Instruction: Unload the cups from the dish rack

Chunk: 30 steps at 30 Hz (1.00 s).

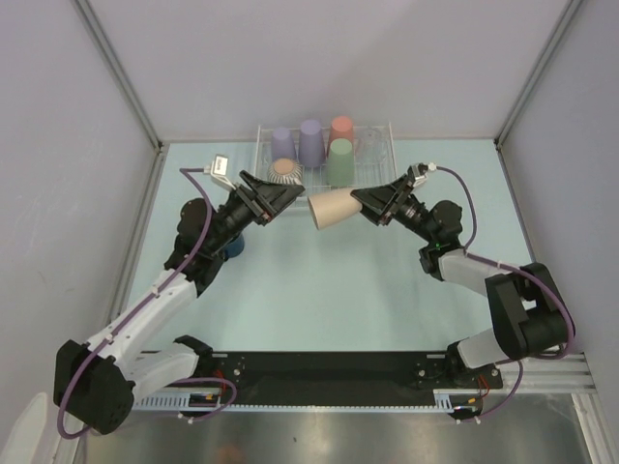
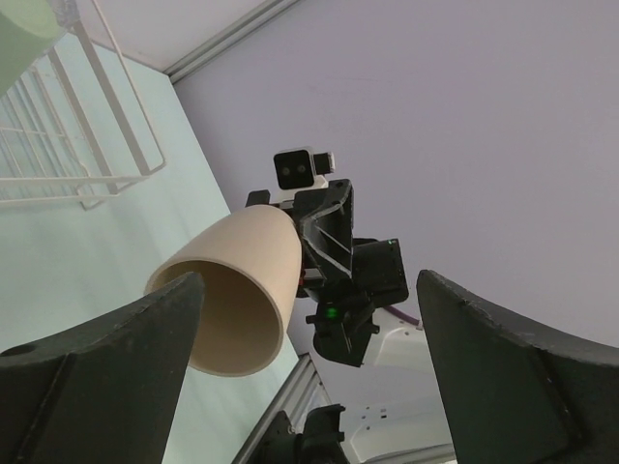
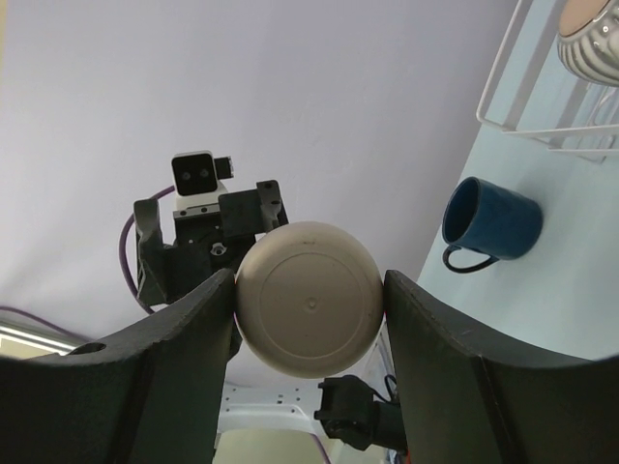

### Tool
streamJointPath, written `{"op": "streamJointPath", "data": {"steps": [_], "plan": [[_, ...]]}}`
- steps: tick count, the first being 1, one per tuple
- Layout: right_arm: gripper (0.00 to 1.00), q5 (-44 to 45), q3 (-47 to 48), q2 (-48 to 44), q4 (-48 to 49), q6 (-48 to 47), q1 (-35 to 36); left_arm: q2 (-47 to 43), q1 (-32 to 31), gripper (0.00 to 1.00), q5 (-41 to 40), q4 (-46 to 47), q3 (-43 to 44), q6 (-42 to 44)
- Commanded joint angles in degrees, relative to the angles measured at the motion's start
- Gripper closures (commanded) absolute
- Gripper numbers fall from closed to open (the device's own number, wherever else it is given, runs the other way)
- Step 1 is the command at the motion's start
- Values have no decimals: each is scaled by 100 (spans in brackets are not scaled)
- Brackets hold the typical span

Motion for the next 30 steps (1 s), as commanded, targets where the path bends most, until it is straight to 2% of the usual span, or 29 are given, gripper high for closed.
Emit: {"op": "streamJointPath", "data": {"steps": [1,19,22,23,24,26,28,30], "plan": [[100,109,421,220,487,-7,203,-60,-159,2,15,71,50,31],[100,-5,1125,809,444,-50,669,36,-414,4,32,19,93,66],[100,-14,1107,853,374,-121,845,115,-406,13,67,27,164,92],[100,4,1090,862,373,-130,897,133,-414,24,67,36,164,92],[100,12,1081,880,365,-139,976,133,-423,29,50,45,155,92],[100,13,1054,897,373,-147,1030,133,-423,35,41,45,129,75],[100,21,1046,924,365,-156,1100,133,-423,35,6,63,85,66],[100,21,1063,924,365,-156,1126,116,-423,41,-3,132,50,39]]}}
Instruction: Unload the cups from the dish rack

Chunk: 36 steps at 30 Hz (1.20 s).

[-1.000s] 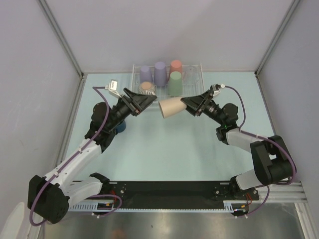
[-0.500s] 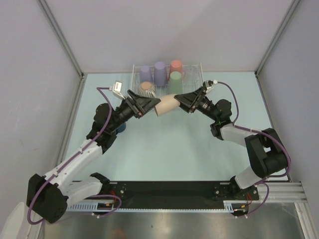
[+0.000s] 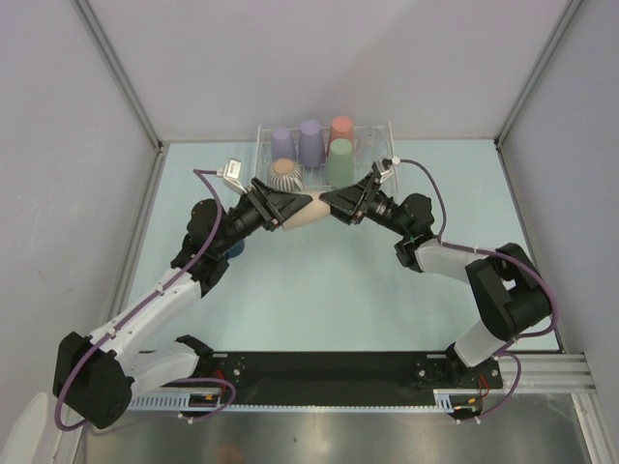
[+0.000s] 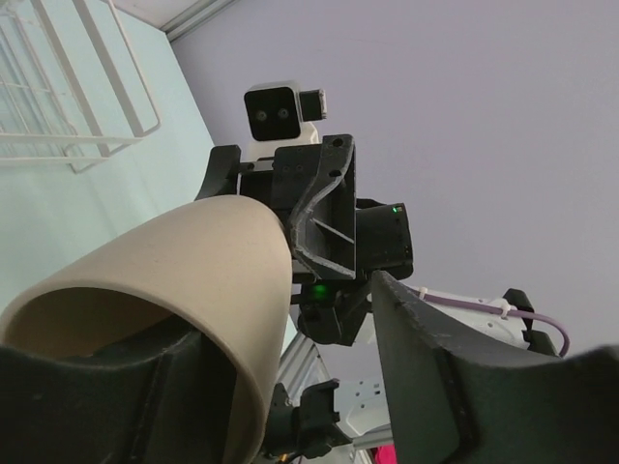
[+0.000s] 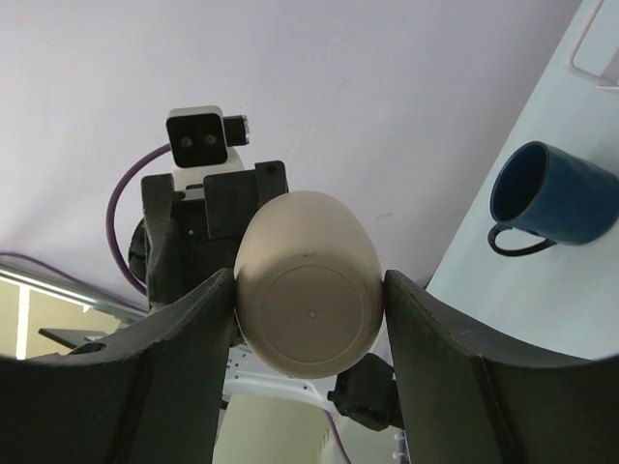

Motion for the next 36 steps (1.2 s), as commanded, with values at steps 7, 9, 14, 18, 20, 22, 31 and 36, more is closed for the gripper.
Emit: {"op": "streamJointPath", "data": {"steps": [7,9,14,18,20,22,31,36], "plan": [[100,-90,200,34,240,-102,108,-31,-38,87,32,317,23,11],[100,-116,226,34,240,-84,108,-22,-38,100,50,291,23,-6],[52,-178,244,-44,39,-75,21,-57,-38,100,23,265,-3,11],[0,-143,253,-527,-1186,-434,-312,-57,-30,100,-20,-560,348,388],[0,-38,305,-860,-1918,-1022,-506,-31,-38,100,-108,-1470,733,809],[0,303,550,-1414,-3499,-1828,-893,13,-30,100,-362,-2141,1050,1361],[0,2509,1949,-2356,-8109,-4610,-904,1471,-47,100,-2617,-6954,4071,3324],[0,3283,1721,-2646,-8610,-4961,-631,2228,-73,100,-3579,-8050,4568,3807]]}}
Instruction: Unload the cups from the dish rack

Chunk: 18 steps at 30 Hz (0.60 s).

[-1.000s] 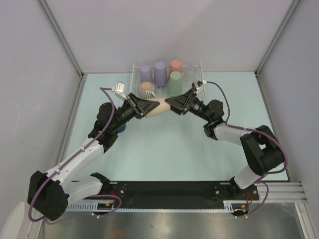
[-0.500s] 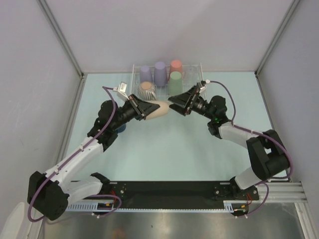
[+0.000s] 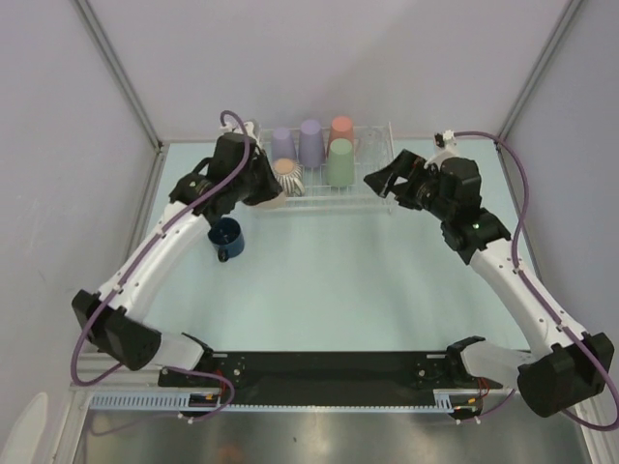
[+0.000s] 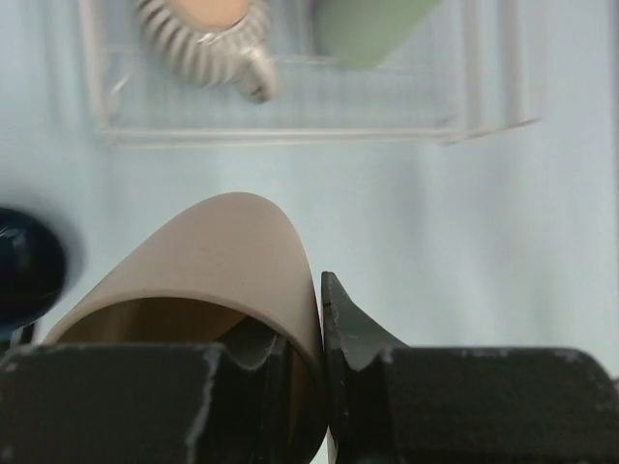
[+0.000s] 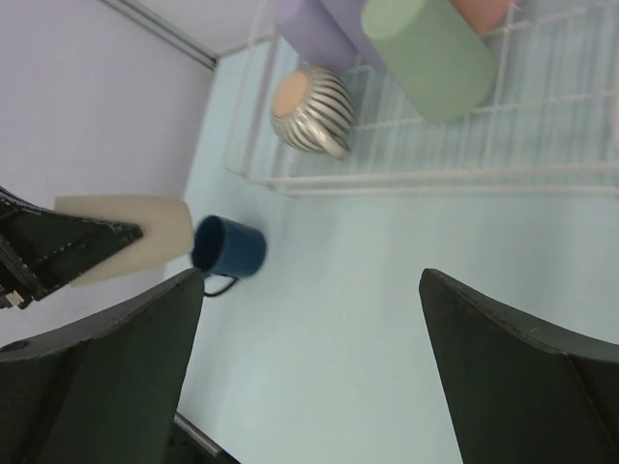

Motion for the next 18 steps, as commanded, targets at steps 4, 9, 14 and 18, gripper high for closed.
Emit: {"op": "streamJointPath", "data": {"steps": [4,9,14,18], "plan": [[0,1115,-381,-332,-1263,-963,268,653,-47,100,-1183,-1710,-203,823],[0,1203,-600,-456,-1316,-1095,295,435,-91,100,-1183,-1605,-835,700],[0,1107,-776,-430,-1157,-1016,365,355,-91,100,-1218,-1455,-1372,612],[0,1115,-829,-377,-1140,-1025,409,241,-83,100,-1122,-1175,-1864,524]]}}
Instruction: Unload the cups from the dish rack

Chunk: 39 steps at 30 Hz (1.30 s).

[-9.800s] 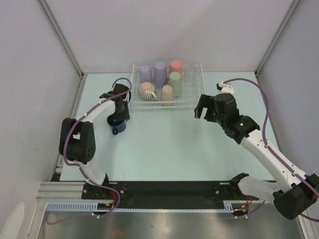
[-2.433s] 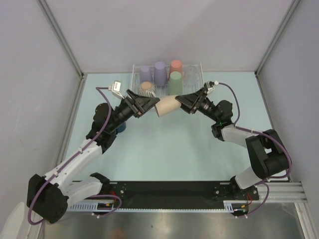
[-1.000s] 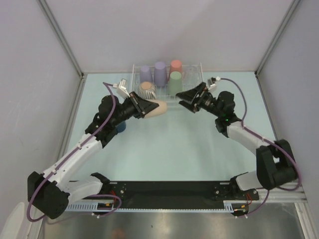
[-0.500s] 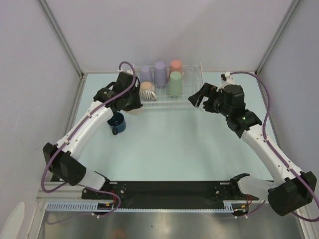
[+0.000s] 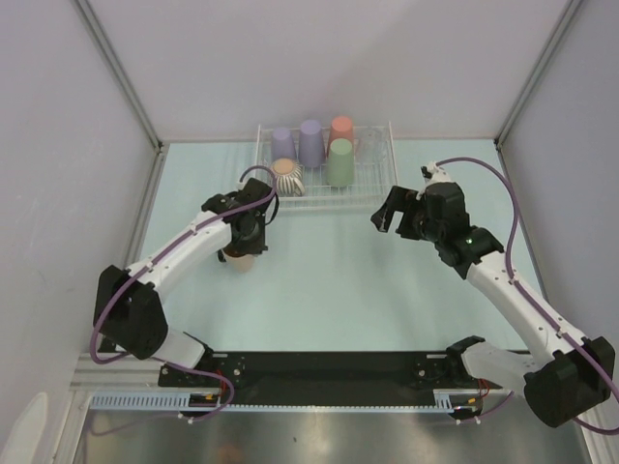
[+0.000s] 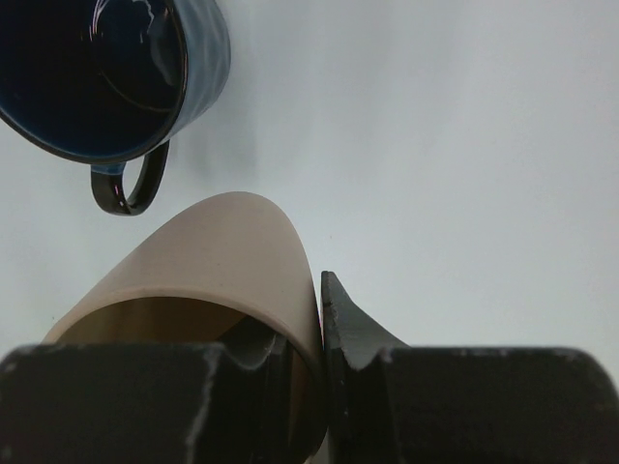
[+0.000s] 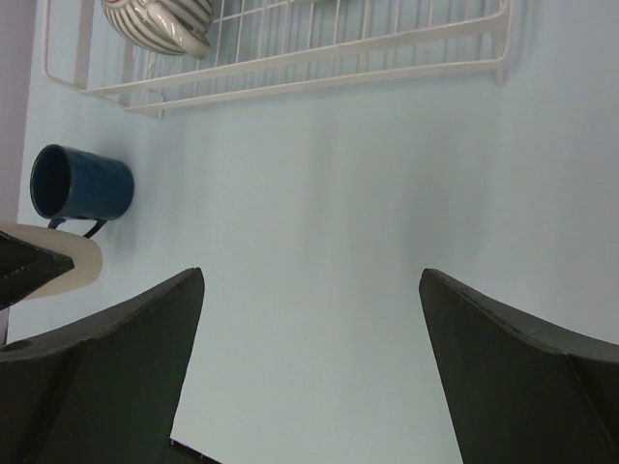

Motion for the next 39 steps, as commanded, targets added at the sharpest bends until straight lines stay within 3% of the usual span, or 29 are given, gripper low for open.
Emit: {"op": "streamJointPath", "data": {"steps": [1,6,14,39], "plan": [[0,79,-29,-19,156,-98,59,-319,-37,100,-33,371,-418,-49],[0,53,-82,-1,174,-81,94,-231,-37,100,257,994,-892,-58],[0,61,-144,-10,157,-89,103,-29,-45,100,670,1698,-938,-102],[0,88,-240,-80,34,-133,77,1711,-2,100,407,1927,522,180]]}}
